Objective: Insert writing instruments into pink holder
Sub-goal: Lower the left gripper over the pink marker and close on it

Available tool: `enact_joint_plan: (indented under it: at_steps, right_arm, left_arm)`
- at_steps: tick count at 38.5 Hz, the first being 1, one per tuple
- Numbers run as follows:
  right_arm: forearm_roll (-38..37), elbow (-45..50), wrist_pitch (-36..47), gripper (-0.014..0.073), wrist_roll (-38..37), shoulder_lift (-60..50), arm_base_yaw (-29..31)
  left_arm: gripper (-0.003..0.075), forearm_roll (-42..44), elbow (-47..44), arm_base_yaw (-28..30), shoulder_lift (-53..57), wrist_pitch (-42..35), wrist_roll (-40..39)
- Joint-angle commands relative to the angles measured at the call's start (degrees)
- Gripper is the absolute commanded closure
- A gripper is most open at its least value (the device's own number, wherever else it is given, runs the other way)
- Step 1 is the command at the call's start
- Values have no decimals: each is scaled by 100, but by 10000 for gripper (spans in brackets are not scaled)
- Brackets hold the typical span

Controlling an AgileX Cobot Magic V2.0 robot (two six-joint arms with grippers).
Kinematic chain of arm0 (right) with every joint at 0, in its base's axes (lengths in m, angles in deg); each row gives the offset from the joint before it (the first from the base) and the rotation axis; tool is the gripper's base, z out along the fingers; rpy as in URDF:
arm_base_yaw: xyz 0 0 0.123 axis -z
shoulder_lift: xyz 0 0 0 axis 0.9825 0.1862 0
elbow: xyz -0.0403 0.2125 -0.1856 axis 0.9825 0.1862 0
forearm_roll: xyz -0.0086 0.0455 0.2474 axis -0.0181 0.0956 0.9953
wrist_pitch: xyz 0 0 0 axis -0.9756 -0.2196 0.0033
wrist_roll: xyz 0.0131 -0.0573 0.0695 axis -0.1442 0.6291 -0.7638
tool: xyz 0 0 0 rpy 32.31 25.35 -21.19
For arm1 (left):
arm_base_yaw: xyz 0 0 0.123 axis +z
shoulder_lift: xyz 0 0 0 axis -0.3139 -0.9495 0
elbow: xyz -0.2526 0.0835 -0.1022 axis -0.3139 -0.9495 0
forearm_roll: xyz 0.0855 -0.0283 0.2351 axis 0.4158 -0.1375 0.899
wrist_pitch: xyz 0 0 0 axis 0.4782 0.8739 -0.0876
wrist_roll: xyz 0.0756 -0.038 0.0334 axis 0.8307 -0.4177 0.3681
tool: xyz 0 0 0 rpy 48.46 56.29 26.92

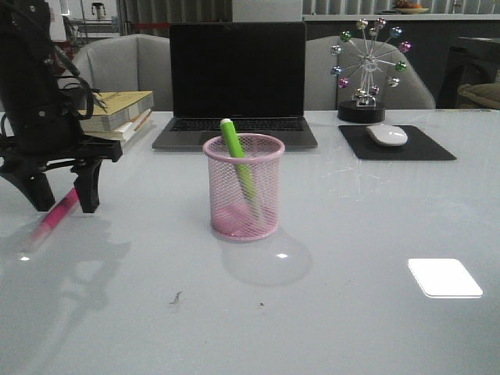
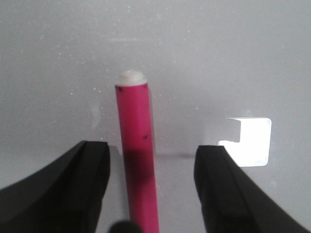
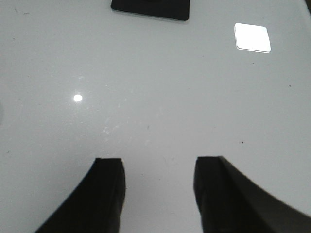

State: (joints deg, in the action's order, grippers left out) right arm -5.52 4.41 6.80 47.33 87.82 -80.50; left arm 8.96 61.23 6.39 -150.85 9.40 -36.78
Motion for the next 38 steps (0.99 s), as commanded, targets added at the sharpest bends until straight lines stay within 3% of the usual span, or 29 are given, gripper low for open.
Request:
enact_joint_plan:
  at_steps: [1,16,19,26,38]
  right_arm:
    - [148,-158,380,149,7,-22,33]
    - [505,-158,380,149,7,-22,33]
    - [505,-158,380,149,7,-22,33]
    - [504,-158,385,149,7,-22,33]
    - [504,-158,385,149,7,-22,33]
  left_arm:
    - [273,-31,175,-41,274,-142,-55]
    - [285,-31,175,-41,93,-193,-55]
    - [346,-31,175,-41,30,-181,-55]
    - [629,-31,175,-52,-86,-150,-55]
    - [624,-31,468,-65,-51,12,-35]
